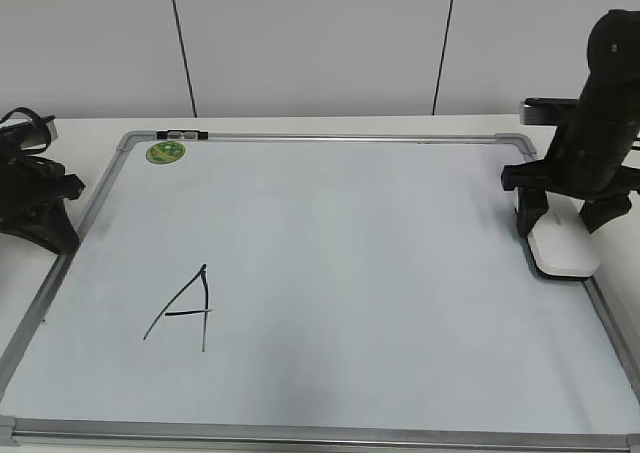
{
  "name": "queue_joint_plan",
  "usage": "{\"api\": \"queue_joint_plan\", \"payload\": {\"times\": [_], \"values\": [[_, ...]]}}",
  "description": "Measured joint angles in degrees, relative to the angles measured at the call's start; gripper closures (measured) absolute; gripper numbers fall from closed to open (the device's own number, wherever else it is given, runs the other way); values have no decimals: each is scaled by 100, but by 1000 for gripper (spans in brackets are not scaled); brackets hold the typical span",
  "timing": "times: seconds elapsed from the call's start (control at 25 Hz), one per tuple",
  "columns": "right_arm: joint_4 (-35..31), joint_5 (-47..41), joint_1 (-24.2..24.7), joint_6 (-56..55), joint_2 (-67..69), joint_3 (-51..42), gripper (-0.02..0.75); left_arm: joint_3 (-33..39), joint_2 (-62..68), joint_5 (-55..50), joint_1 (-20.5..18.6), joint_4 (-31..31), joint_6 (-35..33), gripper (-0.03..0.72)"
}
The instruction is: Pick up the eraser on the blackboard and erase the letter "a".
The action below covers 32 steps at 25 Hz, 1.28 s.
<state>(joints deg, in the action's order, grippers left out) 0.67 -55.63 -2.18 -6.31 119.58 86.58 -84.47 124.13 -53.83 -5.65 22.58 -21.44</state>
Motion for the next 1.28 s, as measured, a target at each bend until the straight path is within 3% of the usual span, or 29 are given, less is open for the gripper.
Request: {"api": "queue_joint_plan", "payload": {"times": [0.48, 0.84, 1.28], "values": [[-67, -141, 0, 90, 155, 130, 214, 0, 0, 0, 0, 0, 0, 653], [-168, -178, 0, 153, 178, 144, 139, 0, 0, 0, 0, 0, 0, 653], [110, -1208, 0, 174, 200, 1275, 141, 0, 0, 0, 0, 0, -15, 625]]}}
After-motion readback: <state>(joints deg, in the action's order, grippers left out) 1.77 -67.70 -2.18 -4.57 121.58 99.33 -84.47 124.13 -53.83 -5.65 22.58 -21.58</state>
